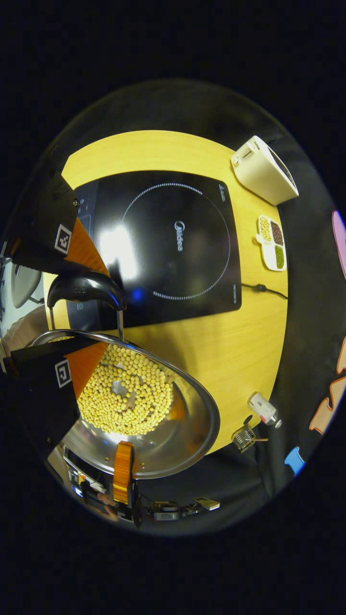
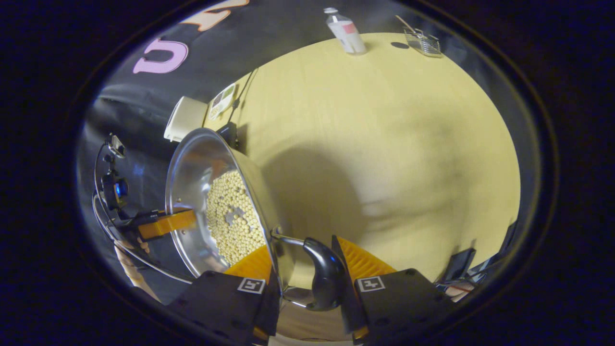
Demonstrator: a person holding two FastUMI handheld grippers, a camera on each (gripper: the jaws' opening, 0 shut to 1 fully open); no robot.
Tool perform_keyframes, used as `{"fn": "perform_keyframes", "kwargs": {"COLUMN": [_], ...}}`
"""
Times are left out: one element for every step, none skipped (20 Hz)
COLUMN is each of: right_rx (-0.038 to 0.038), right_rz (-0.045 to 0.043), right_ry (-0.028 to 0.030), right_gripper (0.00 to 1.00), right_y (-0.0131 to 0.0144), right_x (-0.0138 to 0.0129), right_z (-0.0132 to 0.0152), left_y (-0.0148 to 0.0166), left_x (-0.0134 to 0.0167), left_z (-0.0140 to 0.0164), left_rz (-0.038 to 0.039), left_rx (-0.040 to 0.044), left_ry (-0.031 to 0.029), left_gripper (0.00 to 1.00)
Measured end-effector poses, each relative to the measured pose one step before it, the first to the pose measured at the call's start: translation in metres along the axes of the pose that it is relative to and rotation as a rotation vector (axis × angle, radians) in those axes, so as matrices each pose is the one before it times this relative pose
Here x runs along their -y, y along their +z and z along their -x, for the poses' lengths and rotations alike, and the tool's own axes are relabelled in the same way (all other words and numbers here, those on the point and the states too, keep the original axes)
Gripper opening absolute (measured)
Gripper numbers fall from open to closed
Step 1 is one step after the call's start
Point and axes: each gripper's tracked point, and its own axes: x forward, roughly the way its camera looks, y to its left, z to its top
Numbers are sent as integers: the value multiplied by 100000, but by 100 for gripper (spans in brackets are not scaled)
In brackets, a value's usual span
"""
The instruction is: First push the handle of the pot to place it horizontally, then grasp the pot with both hands and set it on the induction cooktop.
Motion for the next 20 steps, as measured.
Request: {"fn": "perform_keyframes", "kwargs": {"right_rx": [92,338,507,509,521,558,570,590,607,481,102,57,166,-159,-58,-136,-148,44,-96,-197], "right_rz": [-592,-530,-646,-476,-381,-297,-130,36,88,379,273,299,489,328,361,515,270,354,333,162], "right_ry": [-92,23,-59,-256,-472,-607,-666,-731,-910,-747,-519,-210,21,103,167,204,212,94,66,-129], "right_gripper": [54,54,54,54,54,54,54,54,54,54,54,54,54,54,54,54,48,48,48,48], "right_y": [124,89,-179,30,-15,158,-6,-6,161,33,144,4,106,39,157,139,191,93,165,40], "right_x": [86,82,-62,15,125,34,75,-42,50,85,61,-60,9,1,-6,75,39,27,42,-11], "right_z": [150,13,20,-62,1,15,135,67,-17,122,184,3,-20,-38,32,-16,36,-55,-52,-79], "left_y": [141,158,181,77,47,-12,104,-29,8,-50,-7,-3,90,-152,-236,-199,-58,-172,-133,261], "left_x": [-28,24,-38,44,-14,49,4,-56,35,-120,-33,-101,-42,-3,88,163,81,83,103,-257], "left_z": [5,-5,-1,-16,-89,-125,-71,-153,-148,70,40,-67,6,113,22,-24,32,-46,-19,227], "left_rz": [-1131,-1247,-1126,-1158,-1211,-947,-624,242,425,321,-20,59,-25,-1,234,394,331,110,173,535], "left_rx": [-19,57,306,467,247,312,359,585,19,-7,55,426,527,496,276,217,447,417,394,891], "left_ry": [-58,-92,-140,-239,-286,-241,-335,-205,-296,-157,-46,126,307,484,624,670,846,838,772,755], "left_gripper": [65,65,65,65,65,65,65,65,65,65,65,65,65,65,65,65,65,64,64,65]}}
